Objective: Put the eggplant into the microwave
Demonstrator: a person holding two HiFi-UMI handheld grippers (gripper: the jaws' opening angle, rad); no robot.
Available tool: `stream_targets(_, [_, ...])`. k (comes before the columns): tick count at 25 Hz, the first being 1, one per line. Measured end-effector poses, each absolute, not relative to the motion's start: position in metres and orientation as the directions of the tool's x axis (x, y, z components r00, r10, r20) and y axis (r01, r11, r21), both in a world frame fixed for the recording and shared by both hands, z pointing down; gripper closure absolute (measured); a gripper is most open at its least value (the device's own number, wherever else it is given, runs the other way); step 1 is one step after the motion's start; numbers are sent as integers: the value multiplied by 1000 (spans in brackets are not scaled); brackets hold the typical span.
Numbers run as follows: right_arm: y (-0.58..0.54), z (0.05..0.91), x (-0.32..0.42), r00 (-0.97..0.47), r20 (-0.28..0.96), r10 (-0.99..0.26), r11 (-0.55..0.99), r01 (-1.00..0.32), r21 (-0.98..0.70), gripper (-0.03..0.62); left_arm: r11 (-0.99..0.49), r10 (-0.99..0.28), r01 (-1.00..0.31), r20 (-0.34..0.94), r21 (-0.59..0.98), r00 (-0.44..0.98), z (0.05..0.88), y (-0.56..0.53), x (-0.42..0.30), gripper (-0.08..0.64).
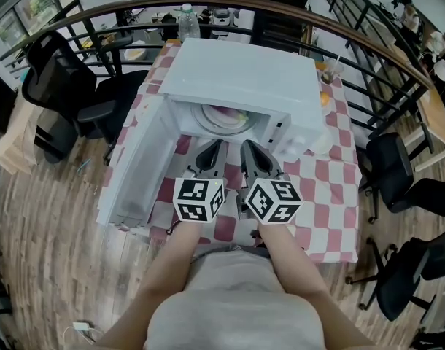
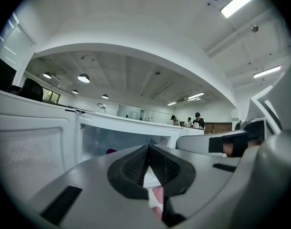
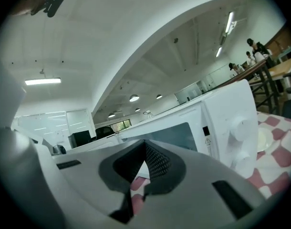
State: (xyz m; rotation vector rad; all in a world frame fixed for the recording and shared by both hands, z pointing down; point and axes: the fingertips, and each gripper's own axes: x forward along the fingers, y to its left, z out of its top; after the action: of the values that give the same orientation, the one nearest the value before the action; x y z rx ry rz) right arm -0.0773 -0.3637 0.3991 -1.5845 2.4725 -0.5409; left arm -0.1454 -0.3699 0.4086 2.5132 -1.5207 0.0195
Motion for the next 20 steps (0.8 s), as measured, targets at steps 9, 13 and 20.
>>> stream_targets(9, [-360,389,-79,-403,-1,-915,393,-892,-223,569,-469,-868,-871,106,144,485,406,-366,-142,555])
stream_targets(13, [-355,389,-85,-413,-10,-911,407,-894,-188,569,-487,-862,-866,98,117,498,405,-365,-138,555])
stream_targets(20, [-351,387,-88,-407,-16,-914,405,-905,-130,569,-504,-854,-857,86,110,513,403,-365,-135,555])
